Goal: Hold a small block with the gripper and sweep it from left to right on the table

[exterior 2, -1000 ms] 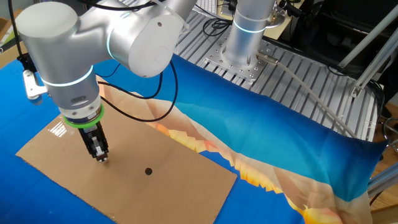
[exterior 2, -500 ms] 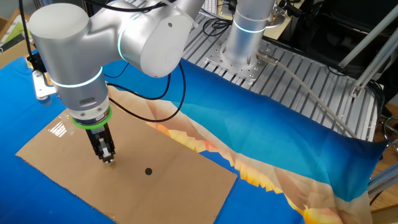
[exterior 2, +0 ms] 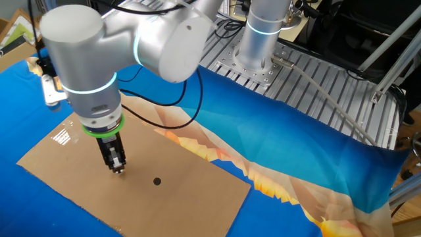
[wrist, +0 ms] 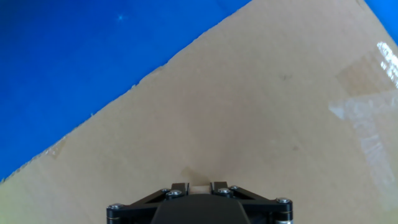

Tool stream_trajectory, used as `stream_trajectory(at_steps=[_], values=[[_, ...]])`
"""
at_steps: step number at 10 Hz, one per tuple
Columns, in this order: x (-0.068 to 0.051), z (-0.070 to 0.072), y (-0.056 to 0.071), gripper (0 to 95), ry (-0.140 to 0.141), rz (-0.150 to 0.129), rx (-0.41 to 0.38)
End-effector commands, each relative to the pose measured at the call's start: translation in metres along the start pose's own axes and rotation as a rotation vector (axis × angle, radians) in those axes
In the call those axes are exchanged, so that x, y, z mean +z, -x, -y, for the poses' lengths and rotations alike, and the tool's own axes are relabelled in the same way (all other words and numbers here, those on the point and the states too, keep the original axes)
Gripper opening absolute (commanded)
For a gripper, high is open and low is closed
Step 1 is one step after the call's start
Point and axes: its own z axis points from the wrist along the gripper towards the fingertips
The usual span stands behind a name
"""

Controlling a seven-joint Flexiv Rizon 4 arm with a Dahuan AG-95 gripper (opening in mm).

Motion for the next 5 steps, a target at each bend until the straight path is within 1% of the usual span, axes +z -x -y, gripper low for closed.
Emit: stream_trajectory(at_steps=[1, 2, 3, 4, 5], values=[[0.0089, -0.0002, 0.0002, 0.0, 0.007, 0.002, 0.004], [0.0111, 0.0000, 0.0000, 0.0, 0.013, 0.004, 0.004], [0.0113, -0.0001, 0.0001, 0.0, 0.011, 0.001, 0.000], [0.0112, -0.0001, 0.0002, 0.0, 0.021, 0.001, 0.002], [0.0126, 0.0001, 0.0000, 0.0, 0.020, 0.002, 0.000]])
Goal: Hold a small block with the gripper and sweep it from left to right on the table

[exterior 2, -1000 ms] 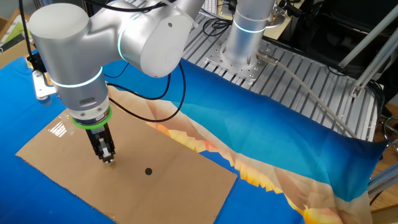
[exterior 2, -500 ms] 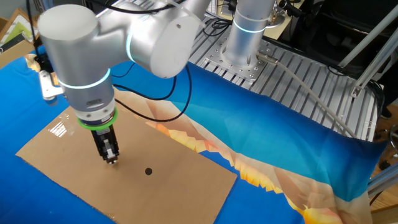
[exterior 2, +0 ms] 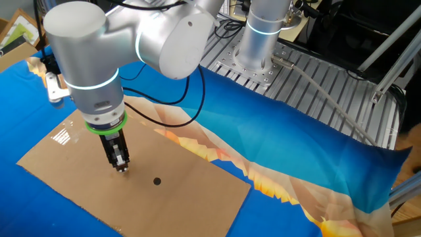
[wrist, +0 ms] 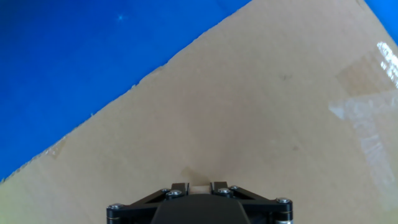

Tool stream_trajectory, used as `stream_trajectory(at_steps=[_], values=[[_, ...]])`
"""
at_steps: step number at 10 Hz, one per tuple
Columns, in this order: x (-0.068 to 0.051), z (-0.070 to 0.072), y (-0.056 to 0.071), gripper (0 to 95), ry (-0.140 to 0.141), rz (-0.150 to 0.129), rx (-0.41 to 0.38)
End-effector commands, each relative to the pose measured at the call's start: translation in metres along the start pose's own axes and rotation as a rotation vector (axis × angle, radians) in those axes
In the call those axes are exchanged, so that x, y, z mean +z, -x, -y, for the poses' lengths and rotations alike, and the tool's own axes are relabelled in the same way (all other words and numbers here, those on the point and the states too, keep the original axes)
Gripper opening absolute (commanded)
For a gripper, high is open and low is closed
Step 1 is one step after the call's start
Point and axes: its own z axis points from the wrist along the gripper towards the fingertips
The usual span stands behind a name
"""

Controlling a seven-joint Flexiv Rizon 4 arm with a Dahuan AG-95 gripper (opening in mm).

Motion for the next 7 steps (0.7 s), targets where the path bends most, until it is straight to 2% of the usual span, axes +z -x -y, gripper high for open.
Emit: stream_trajectory(at_steps=[1, 2, 3, 5, 6, 7], values=[[0.0128, -0.0003, 0.0006, 0.0, -0.006, -0.011, -0.007], [0.0116, -0.0003, 0.0004, 0.0, -0.008, -0.021, -0.014], [0.0113, -0.0003, 0.0003, 0.0, -0.005, -0.009, -0.010], [0.0125, -0.0003, 0.0005, 0.0, -0.001, -0.004, -0.002], [0.0111, -0.0003, 0.0003, 0.0, -0.023, -0.035, -0.010], [0.0102, -0.0003, 0.0002, 0.0, -0.019, -0.022, -0.005]])
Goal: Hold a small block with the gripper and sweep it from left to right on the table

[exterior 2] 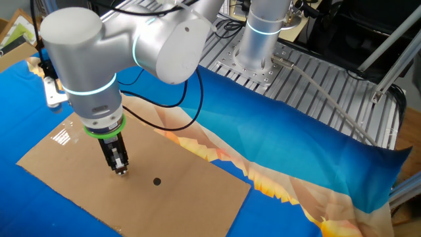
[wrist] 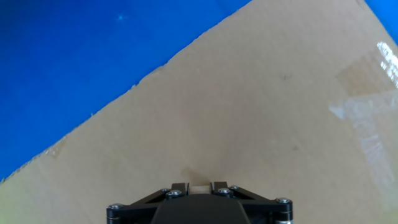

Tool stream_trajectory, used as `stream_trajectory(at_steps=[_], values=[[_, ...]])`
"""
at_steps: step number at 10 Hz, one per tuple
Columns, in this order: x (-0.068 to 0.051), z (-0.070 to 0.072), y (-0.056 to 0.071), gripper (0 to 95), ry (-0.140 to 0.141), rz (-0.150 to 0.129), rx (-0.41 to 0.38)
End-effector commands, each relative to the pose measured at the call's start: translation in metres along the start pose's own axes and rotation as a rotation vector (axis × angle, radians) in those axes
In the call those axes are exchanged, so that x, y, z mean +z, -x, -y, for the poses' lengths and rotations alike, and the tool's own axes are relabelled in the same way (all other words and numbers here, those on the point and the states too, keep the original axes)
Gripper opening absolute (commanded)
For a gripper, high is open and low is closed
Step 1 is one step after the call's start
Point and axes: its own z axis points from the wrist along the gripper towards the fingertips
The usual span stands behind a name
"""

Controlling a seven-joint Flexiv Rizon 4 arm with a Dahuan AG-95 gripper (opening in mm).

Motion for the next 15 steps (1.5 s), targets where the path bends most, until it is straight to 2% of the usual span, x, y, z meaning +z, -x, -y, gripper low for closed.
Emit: stream_trajectory(at_steps=[1, 11, 15], values=[[0.0050, 0.0009, -0.0007, 19.0, -0.012, 0.013, 0.005], [0.0049, 0.0009, -0.0007, 19.0, -0.008, 0.021, 0.024], [0.0049, 0.0009, -0.0008, 19.0, -0.001, 0.013, 0.027]])
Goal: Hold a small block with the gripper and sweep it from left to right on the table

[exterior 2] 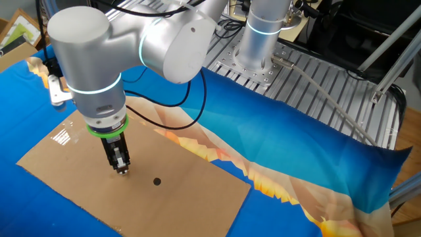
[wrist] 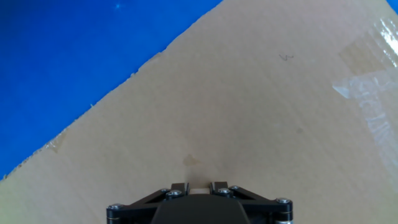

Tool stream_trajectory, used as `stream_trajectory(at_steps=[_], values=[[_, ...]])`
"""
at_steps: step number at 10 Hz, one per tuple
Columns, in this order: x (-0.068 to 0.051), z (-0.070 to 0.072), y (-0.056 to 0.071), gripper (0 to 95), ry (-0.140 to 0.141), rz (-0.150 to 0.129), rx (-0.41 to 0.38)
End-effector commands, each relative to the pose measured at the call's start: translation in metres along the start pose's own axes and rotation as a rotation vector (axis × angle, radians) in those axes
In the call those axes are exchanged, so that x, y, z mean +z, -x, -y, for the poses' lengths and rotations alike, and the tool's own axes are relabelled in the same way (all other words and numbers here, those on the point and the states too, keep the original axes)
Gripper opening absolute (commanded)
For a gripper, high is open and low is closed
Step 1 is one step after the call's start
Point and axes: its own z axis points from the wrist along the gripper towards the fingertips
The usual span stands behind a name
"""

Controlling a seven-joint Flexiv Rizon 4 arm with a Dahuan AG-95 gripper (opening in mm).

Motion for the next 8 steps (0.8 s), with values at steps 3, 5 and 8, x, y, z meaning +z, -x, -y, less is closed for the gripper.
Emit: stream_trajectory(at_steps=[3, 5, 8], values=[[0.0044, 0.0004, 0.0006, 38.0, 0.024, 0.001, 0.009], [0.0045, 0.0004, 0.0005, 38.0, 0.020, 0.000, 0.002], [0.0043, 0.0005, 0.0004, 38.0, 0.021, 0.000, 0.003]])
